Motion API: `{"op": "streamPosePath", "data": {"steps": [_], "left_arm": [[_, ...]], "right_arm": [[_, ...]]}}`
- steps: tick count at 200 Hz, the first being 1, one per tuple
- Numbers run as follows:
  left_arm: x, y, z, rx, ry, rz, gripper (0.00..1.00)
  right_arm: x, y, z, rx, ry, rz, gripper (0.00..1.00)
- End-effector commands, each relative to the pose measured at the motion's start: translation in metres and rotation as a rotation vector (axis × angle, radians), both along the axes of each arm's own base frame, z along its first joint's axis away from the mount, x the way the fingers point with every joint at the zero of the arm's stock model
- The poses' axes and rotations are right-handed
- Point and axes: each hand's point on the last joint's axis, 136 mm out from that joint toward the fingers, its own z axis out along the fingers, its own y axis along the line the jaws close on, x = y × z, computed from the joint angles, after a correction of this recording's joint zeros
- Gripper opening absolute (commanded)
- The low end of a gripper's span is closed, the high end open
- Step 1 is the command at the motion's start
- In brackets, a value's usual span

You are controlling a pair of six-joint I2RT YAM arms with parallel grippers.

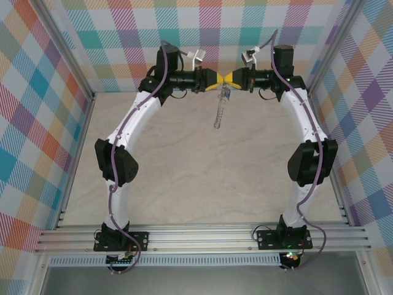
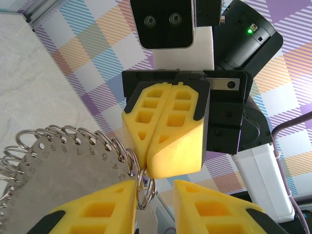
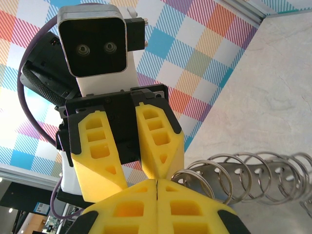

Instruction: Put the keys on the keyring

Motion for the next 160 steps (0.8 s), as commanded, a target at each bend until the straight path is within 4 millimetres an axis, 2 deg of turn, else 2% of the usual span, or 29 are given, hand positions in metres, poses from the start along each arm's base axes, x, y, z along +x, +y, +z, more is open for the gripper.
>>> {"op": "streamPosePath", "data": {"steps": [1,71,137,160], "left_arm": [[-0.0089,-0.0072,0.0052,-0.022,-0.028,-0.049,0.26],[-0.01,-0.0101,-0.0015,-0.012,-0.024,-0.062,0.19],[-0.0076,-0.0108,-0.0035,-0.006,-0.024,-0.052,0.18],[-0.0071,-0.0107,-0.0019,-0.009,-0.031,-0.049,0.13]], "right_arm": [[-0.0009,0.002,0.0151,0.013,-0.057,0.012,0.0],[0.0015,0.0024,0.0143,0.015,-0.053,0.01,0.0],[0.0037,0.0026,0.011,0.016,-0.04,0.011,0.0],[0.0044,0.0026,0.0103,0.015,-0.038,0.009,0.0]]}}
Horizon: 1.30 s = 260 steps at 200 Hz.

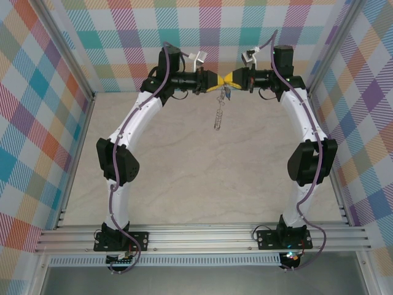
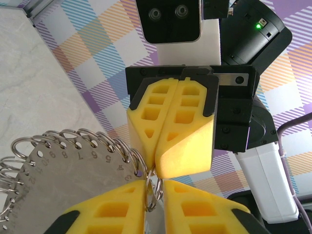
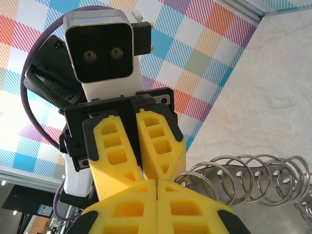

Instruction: Put the keys on the keyring

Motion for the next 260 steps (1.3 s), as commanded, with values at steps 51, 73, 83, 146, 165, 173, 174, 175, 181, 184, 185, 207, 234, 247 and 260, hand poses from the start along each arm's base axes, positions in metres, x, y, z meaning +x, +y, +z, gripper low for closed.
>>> {"op": "streamPosePath", "data": {"steps": [51,73,83,146,165,173,174,175,181,184,185,207,234,247,260], "left_arm": [[-0.008,-0.005,0.011,-0.017,-0.053,-0.023,0.0],[-0.004,-0.003,0.014,-0.016,-0.061,0.003,0.0],[-0.003,-0.002,0.016,-0.018,-0.064,0.013,0.0],[0.005,0.0,0.051,-0.105,-0.13,0.068,0.0],[0.007,0.001,0.066,-0.144,-0.16,0.082,0.0],[0.006,0.001,0.074,-0.165,-0.178,0.08,0.0],[0.006,0.001,0.075,-0.166,-0.179,0.08,0.0],[0.006,0.001,0.076,-0.17,-0.182,0.081,0.0],[0.006,0.001,0.082,-0.185,-0.197,0.084,0.0],[0.006,0.002,0.085,-0.192,-0.205,0.088,0.0],[0.007,0.002,0.085,-0.194,-0.207,0.089,0.0],[0.006,0.003,0.104,-0.235,-0.259,0.095,0.0],[0.006,0.004,0.122,-0.283,-0.3,0.094,0.0],[0.007,0.004,0.126,-0.293,-0.304,0.099,0.0],[0.009,0.004,0.128,-0.298,-0.304,0.103,0.0]], "right_arm": [[0.009,0.0,0.012,0.008,-0.036,-0.022,0.11],[0.015,-0.01,0.018,0.008,-0.047,-0.073,0.3],[0.016,-0.016,0.022,0.007,-0.053,-0.103,0.39],[0.029,-0.051,0.021,-0.01,-0.064,-0.339,0.48],[0.029,-0.055,0.019,-0.004,-0.073,-0.387,0.48],[0.029,-0.055,0.022,0.004,-0.083,-0.391,0.48],[0.028,-0.054,0.022,0.006,-0.084,-0.39,0.48],[0.028,-0.055,0.023,0.008,-0.087,-0.39,0.48],[0.027,-0.055,0.025,0.015,-0.092,-0.392,0.48],[0.027,-0.055,0.026,0.018,-0.097,-0.391,0.48],[0.027,-0.055,0.026,0.019,-0.097,-0.391,0.48],[0.022,-0.053,0.036,0.042,-0.132,-0.372,0.49],[0.017,-0.052,0.049,0.064,-0.175,-0.351,0.5],[0.015,-0.051,0.056,0.075,-0.201,-0.346,0.52],[0.013,-0.051,0.063,0.076,-0.221,-0.347,0.53]]}}
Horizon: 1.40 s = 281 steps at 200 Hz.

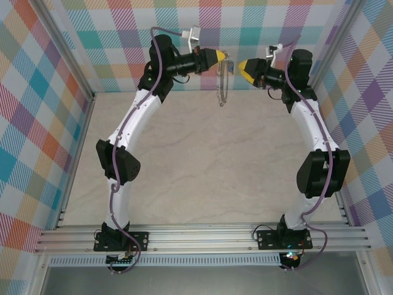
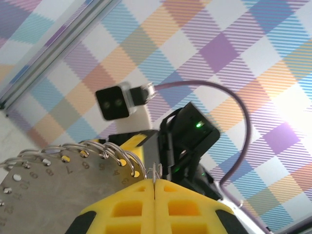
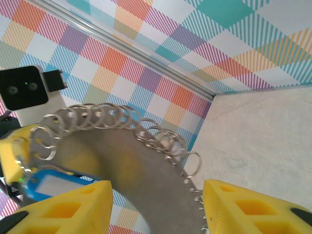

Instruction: Put the keys on the keyring

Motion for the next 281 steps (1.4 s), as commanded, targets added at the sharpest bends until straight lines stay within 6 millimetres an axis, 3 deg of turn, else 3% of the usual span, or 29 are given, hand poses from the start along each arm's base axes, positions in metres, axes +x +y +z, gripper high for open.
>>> {"op": "streamPosePath", "data": {"steps": [1,33,125,281], "left_arm": [[-0.005,-0.001,0.028,-0.066,-0.081,-0.002,0.0],[-0.003,-0.001,0.028,-0.068,-0.065,0.007,0.0],[0.002,-0.002,0.02,-0.058,-0.028,0.012,0.0],[-0.004,-0.005,0.02,-0.056,-0.023,-0.015,0.0]], "right_arm": [[-0.019,0.003,0.04,0.014,-0.129,0.023,0.53],[-0.019,0.002,0.046,-0.051,-0.165,-0.03,0.54],[-0.037,0.01,0.027,-0.301,-0.244,-0.147,0.55],[-0.034,0.041,0.045,-0.301,-0.311,-0.093,0.52]]}}
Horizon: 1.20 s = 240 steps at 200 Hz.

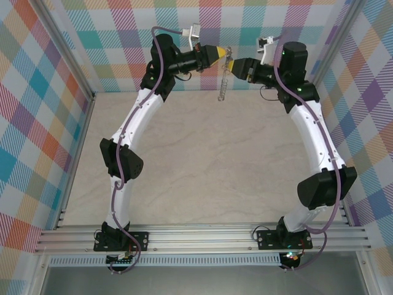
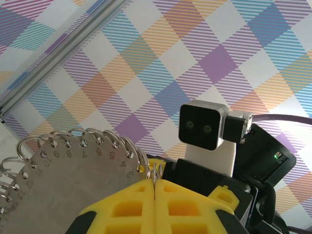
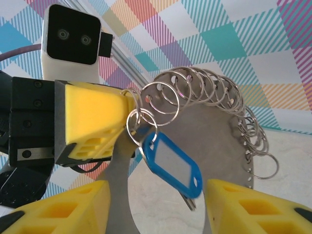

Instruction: Put the keys on the keyring

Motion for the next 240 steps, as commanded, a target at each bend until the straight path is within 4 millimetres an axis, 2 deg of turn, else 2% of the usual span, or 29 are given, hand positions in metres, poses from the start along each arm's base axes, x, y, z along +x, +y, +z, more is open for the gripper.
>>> {"op": "streamPosePath", "data": {"steps": [1,18,36,104,240], "left_arm": [[-0.018,-0.001,0.025,-0.034,-0.062,-0.029,0.0],[-0.018,-0.001,0.025,-0.037,-0.062,-0.03,0.0],[-0.018,-0.001,0.027,-0.039,-0.063,-0.03,0.0],[-0.017,-0.001,0.026,-0.041,-0.06,-0.028,0.0],[-0.007,0.002,0.027,-0.056,-0.079,0.018,0.0]], "right_arm": [[0.002,0.007,0.003,-0.014,-0.024,0.025,0.52],[0.004,0.009,-0.001,-0.022,-0.016,0.029,0.46],[0.004,0.01,-0.004,-0.026,-0.012,0.029,0.35],[0.0,0.01,-0.001,-0.025,-0.018,0.044,0.0],[-0.018,0.035,-0.005,-0.009,0.038,0.143,0.0]]}}
